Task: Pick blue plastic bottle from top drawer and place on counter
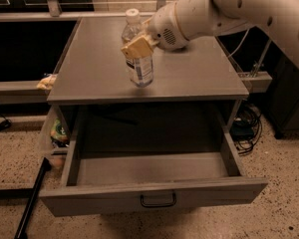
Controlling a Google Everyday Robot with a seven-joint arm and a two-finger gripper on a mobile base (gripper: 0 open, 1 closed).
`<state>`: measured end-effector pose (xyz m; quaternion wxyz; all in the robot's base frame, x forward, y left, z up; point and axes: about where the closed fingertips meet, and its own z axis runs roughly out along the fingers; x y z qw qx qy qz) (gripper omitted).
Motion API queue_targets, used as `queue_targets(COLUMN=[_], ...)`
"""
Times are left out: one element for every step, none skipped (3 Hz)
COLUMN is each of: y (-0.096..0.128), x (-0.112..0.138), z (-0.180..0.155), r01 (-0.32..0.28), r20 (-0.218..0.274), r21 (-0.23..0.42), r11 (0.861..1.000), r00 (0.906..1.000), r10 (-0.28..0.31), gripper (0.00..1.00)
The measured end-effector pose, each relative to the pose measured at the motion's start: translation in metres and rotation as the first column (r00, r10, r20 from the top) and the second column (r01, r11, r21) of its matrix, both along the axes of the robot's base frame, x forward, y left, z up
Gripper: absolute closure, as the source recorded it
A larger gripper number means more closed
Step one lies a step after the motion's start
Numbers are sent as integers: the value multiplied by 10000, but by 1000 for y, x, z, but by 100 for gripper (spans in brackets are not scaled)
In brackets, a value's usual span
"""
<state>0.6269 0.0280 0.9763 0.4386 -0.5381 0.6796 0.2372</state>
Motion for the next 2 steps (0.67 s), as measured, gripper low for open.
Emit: queue_targets(y=[-9, -19], x=[19, 32], z=[-16, -33], r01=[472, 885], r20=[-350, -749], r21=[433, 675], r11=[9979, 9938], r00=[9983, 9937], r10=[-457, -834], gripper=[100, 100])
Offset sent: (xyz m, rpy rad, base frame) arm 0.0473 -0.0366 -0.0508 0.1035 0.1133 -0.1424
